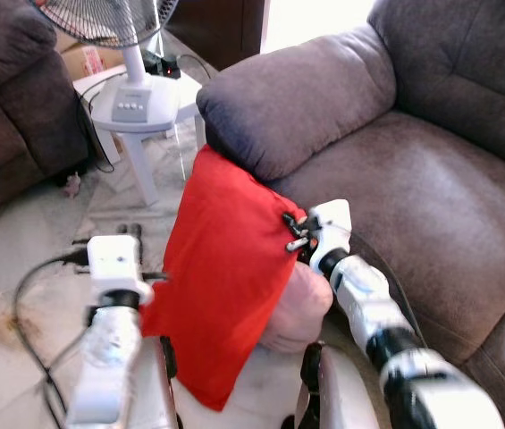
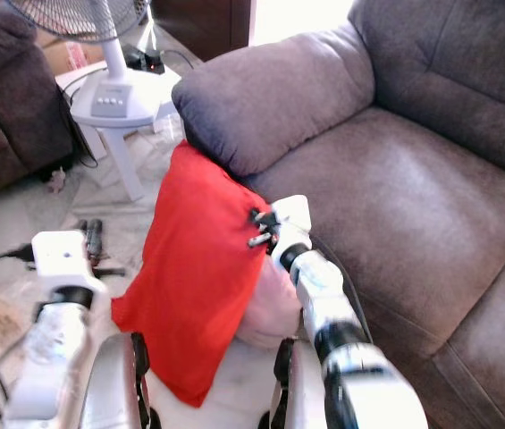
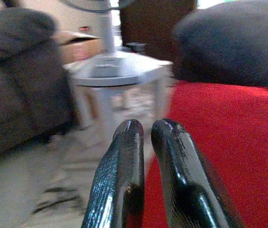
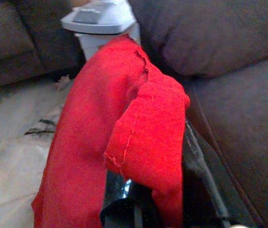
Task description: Move the pillow to the sofa from floor
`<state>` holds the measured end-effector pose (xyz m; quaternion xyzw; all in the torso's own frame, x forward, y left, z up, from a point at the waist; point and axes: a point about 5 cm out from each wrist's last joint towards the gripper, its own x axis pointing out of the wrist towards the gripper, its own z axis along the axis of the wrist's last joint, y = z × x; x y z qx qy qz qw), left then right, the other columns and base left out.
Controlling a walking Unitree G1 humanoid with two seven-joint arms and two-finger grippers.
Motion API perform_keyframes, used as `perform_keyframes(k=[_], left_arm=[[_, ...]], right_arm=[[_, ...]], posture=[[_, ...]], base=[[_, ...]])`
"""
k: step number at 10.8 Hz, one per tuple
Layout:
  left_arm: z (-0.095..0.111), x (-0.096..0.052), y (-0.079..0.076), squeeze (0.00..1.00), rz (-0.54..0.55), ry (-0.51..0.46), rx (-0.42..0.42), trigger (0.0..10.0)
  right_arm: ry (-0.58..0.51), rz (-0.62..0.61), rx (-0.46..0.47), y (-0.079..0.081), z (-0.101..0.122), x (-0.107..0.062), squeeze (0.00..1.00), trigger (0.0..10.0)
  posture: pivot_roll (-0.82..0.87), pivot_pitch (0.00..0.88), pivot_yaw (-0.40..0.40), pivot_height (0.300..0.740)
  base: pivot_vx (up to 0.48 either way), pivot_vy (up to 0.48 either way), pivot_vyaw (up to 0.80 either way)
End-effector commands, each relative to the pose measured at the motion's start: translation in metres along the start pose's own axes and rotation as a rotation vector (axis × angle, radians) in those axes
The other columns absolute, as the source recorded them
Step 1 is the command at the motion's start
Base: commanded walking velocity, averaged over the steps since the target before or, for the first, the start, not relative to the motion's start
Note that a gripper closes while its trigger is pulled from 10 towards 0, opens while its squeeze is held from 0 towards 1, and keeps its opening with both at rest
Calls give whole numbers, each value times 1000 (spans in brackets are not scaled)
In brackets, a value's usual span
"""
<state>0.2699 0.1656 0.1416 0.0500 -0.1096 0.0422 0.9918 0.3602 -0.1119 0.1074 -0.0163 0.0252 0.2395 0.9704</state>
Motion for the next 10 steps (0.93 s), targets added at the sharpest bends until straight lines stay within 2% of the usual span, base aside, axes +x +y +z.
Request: perform_keyframes(k=[1,2,3,4,6,8,10], left_arm=[[1,-9,-4,0,-36,-4,31,10000],[2,-13,0,0,11,-13,19,10000],[4,-11,5,0,52,-26,23,10000],[5,-11,5,0,32,-31,66,10000],[5,-12,12,0,61,-33,76,10000],[5,-13,9,0,51,-37,89,10000],[6,-11,5,0,36,-42,92,10000]], right_arm=[[-93,-19,-28,-3,10,-4,0,10000],[-135,-88,24,-7,7,-11,0,10000],[-166,-137,65,-8,7,-15,0,10000],[-171,-148,61,-8,7,-19,0,10000],[-130,-210,47,-20,-2,-31,0,10000],[-155,-212,60,-21,2,-32,0,10000],[-154,-205,53,-18,5,-29,0,10000]], posture=[[157,135,-61,525],[160,136,-59,525],[158,130,-65,525],[155,124,-65,525],[148,122,-66,525],[144,111,-66,525],[146,102,-68,560]], base=[[0,0,0],[0,0,0],[0,0,0],[0,0,0],[0,0,0],[0,0,0],[0,0,0]])
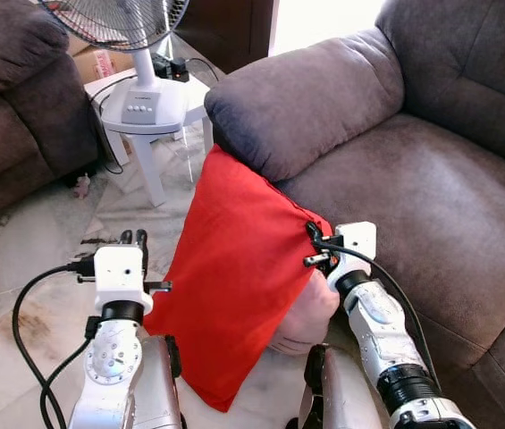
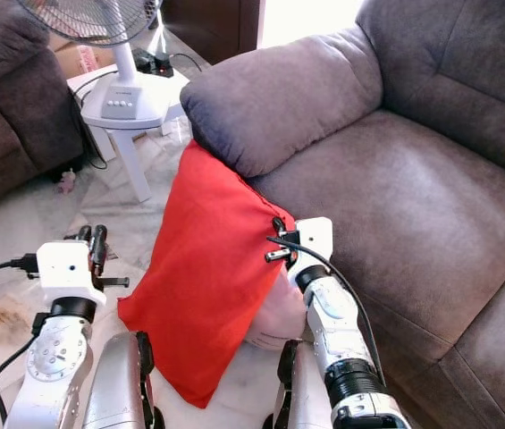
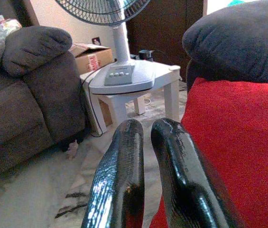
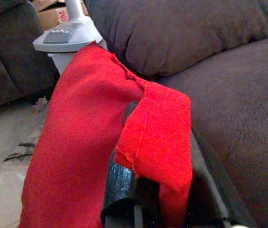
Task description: Move the pillow to the sofa from floor
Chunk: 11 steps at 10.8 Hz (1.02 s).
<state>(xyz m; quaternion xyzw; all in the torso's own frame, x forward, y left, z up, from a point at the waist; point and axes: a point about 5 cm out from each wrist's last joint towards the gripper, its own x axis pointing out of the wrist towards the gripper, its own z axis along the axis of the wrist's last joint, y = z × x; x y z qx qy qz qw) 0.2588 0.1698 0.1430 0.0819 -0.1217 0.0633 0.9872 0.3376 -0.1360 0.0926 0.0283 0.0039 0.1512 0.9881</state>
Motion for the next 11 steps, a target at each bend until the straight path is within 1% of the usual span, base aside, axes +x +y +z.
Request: perform_keyframes(k=[1,4,5,9,10,11], left_arm=[[2,-1,-1,0,0,-18,23,10000],[4,0,1,0,0,-25,25,10000],[5,1,2,0,2,-30,26,10000],[13,5,6,0,11,-60,31,10000],[14,6,8,0,15,-64,31,10000],[14,7,9,0,17,-64,32,10000]], right_arm=[[-104,-28,2,-6,22,3,0,10000],[-103,-12,8,-2,23,5,0,10000],[-104,-7,11,0,23,6,0,10000],[-104,-6,19,0,25,8,0,10000],[-107,-7,19,-1,27,9,0,10000],[-109,-6,19,-1,27,10,0,10000]], posture=[[149,97,-69,580],[154,90,-69,630],[156,91,-69,655],[161,102,-67,725],[163,104,-67,740],[166,104,-66,740]], base=[[0,0,0],[0,0,0],[0,0,0],[0,0,0],[0,0,0],[0,0,0]])
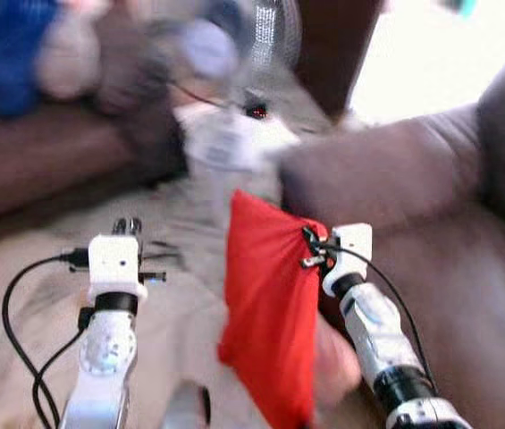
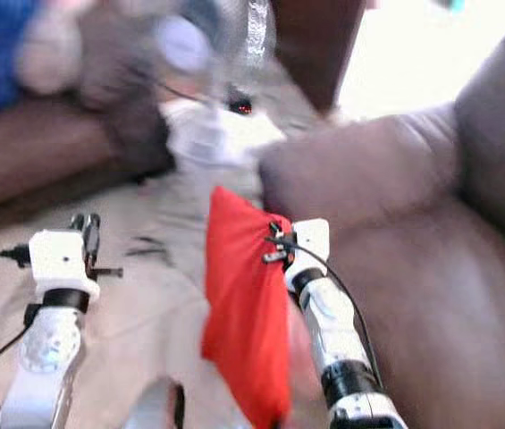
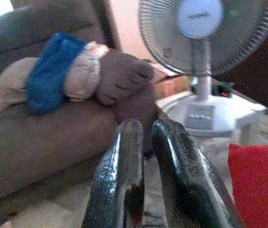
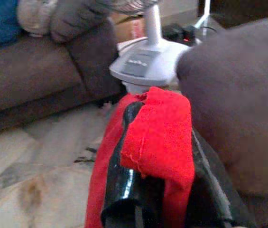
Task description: Move the pillow to the sofa from floor
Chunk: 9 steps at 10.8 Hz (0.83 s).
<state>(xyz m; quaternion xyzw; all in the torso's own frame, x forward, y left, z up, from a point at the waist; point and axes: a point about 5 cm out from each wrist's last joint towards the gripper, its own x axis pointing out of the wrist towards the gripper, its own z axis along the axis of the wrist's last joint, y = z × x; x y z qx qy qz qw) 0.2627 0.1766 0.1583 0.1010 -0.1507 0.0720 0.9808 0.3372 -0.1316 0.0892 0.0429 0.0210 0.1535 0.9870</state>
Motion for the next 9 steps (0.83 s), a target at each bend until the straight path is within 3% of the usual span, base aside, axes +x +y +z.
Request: perform_keyframes(k=[1,9], left_arm=[[2,-1,0,0,-2,-4,-3,10000],[12,9,-4,0,-56,-35,12,10000]], right_arm=[[-140,-9,-12,-3,32,9,0,10000],[-194,-47,29,-5,43,15,0,10000]], posture=[[168,105,-65,740],[174,83,-22,740]], base=[[0,0,0],[0,0,0]])
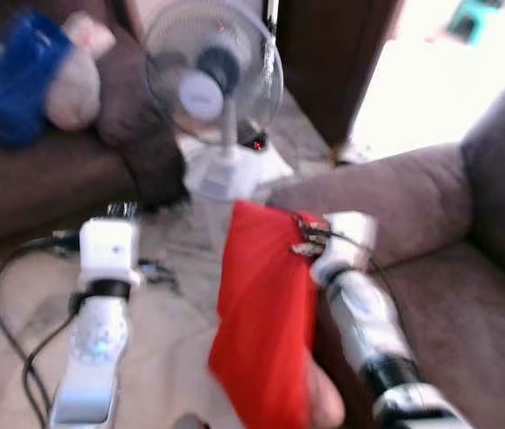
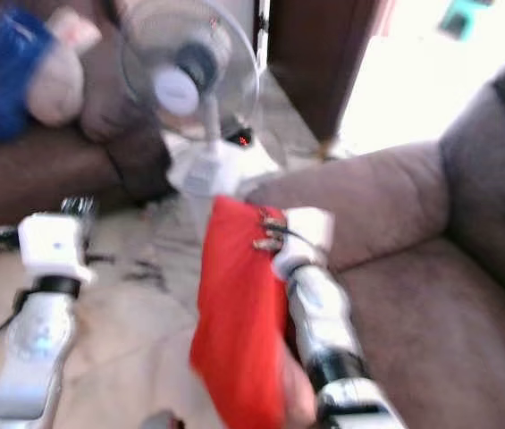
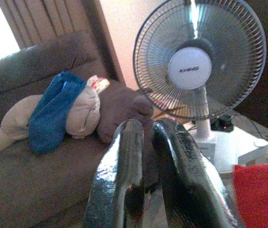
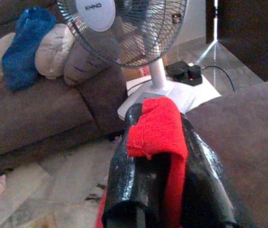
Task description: Move the pillow to the sofa from floor
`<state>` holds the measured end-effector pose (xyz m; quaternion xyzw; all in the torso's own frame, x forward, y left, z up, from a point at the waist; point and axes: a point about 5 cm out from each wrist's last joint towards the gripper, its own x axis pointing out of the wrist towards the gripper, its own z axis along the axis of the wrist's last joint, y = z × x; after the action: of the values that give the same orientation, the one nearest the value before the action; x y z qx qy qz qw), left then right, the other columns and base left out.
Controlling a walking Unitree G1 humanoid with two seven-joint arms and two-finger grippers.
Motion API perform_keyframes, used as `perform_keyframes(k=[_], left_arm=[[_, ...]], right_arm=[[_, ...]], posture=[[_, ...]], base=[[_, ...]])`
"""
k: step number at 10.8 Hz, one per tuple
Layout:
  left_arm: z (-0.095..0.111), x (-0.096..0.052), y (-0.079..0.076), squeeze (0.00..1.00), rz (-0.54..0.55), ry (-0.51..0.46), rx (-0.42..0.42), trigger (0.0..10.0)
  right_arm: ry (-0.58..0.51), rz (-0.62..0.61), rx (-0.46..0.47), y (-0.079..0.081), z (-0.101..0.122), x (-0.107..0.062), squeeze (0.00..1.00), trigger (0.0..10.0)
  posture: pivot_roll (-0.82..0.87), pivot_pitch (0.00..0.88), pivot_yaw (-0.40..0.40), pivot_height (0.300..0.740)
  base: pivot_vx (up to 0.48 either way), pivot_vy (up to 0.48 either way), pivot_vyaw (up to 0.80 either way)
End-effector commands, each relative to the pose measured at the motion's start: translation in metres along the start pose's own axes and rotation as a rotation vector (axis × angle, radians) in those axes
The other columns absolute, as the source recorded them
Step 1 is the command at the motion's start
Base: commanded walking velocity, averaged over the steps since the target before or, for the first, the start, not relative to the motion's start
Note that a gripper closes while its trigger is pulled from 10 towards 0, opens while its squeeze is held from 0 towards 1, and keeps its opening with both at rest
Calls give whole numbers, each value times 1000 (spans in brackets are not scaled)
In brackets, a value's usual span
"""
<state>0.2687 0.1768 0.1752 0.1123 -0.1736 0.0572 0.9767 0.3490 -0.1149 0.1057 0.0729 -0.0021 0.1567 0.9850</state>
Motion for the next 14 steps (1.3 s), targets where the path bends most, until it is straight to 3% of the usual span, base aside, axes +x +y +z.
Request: perform_keyframes(k=[1,6,14], left_arm=[[-2,-1,-7,0,-31,16,-2,10000],[-2,-1,-13,0,-55,27,-14,10000],[-3,-2,-10,0,-34,37,-19,10000]], right_arm=[[-145,-53,-24,-17,28,0,0,10000],[-144,-47,-12,-16,26,-1,0,10000],[-126,-25,-16,-12,23,0,0,10000]], posture=[[174,80,-17,740],[176,82,-11,740],[173,87,-22,740]], base=[[0,0,0],[0,0,0],[0,305,0]])
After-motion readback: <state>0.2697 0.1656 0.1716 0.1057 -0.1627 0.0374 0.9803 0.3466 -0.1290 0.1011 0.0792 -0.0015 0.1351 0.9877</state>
